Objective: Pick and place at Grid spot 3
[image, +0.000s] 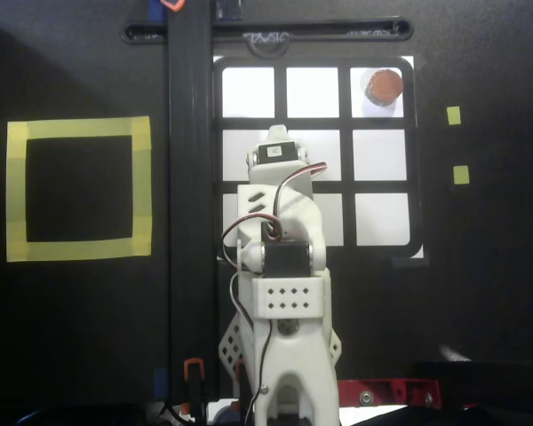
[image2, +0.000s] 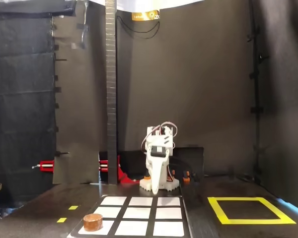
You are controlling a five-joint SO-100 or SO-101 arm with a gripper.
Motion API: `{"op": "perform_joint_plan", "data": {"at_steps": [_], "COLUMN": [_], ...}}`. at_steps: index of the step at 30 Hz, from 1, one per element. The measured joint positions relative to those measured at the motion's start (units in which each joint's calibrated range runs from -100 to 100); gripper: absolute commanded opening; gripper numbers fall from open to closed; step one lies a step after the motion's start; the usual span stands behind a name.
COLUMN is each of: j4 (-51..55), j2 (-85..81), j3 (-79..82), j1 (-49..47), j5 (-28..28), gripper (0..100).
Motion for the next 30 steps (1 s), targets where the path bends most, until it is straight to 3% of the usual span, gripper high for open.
{"op": "perform_joint_plan", "data": {"at_steps": [30], "j4": [0.00], "j2": [0.00], "j3": [0.27], "j1": [0.74], "j5": [0.05], "gripper": [0]}}
